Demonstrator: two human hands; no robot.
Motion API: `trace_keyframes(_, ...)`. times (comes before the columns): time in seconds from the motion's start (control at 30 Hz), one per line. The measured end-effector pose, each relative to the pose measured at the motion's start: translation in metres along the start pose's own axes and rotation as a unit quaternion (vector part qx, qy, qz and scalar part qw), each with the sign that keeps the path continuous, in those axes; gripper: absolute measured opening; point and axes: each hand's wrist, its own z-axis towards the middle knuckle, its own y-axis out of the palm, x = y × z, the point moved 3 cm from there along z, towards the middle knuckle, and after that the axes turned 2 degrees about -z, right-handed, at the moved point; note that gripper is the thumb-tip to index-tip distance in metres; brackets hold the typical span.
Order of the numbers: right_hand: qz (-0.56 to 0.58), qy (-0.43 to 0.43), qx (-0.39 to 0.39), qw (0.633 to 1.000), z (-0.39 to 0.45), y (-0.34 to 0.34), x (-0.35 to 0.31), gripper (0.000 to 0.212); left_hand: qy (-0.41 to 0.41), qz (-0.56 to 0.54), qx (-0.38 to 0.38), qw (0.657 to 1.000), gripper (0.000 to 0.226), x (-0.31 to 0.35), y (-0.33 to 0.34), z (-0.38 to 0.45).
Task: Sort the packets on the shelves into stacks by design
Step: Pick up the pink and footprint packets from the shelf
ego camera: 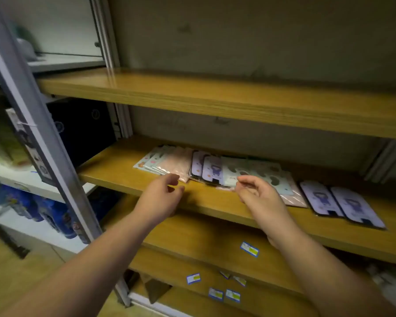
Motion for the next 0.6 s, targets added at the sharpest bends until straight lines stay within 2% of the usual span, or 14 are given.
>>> trace_keyframes(0.13, 0.023, 0.027, -0.017, 0.999, 0.044, 0.042, 0.002, 0.015, -0.003, 0.071, 0.046, 0.996, 0.042, -0.028, -0.024, 0.065)
trace_keyframes(0.2, 0.031, 0.032, -0.012, 0.999, 0.064, 0.06, 0.0, 0.016, 0.028, 0.163, 0.045, 0.985, 0.047, -0.033, -0.024, 0.093)
trace_keyframes(0.27, 0.046, 0.034, 0.0, 0.998, 0.082, 0.073, 0.001, 0.016, 0.059, 0.287, 0.042, 0.955, 0.058, -0.036, -0.02, 0.116)
trace_keyframes(0.33, 0.048, 0.038, 0.006, 0.998, 0.095, 0.082, 0.0, 0.016, 0.038, 0.372, 0.009, 0.927, 0.081, -0.041, -0.015, 0.135)
trace_keyframes(0.4, 0.044, 0.044, 0.012, 0.998, 0.104, 0.088, 0.003, 0.018, 0.017, 0.408, -0.037, 0.912, 0.098, -0.047, -0.007, 0.15)
trace_keyframes(0.43, 0.044, 0.049, 0.018, 0.998, 0.107, 0.089, 0.005, 0.019, 0.014, 0.414, -0.052, 0.909, 0.099, -0.049, -0.005, 0.154)
trace_keyframes(0.5, 0.033, 0.055, 0.026, 0.998, 0.111, 0.091, 0.008, 0.019, 0.015, 0.397, -0.059, 0.916, 0.089, -0.053, -0.003, 0.161)
trace_keyframes(0.6, 0.019, 0.065, 0.034, 0.997, 0.115, 0.088, 0.013, 0.019, 0.031, 0.35, -0.057, 0.935, 0.06, -0.058, -0.005, 0.171)
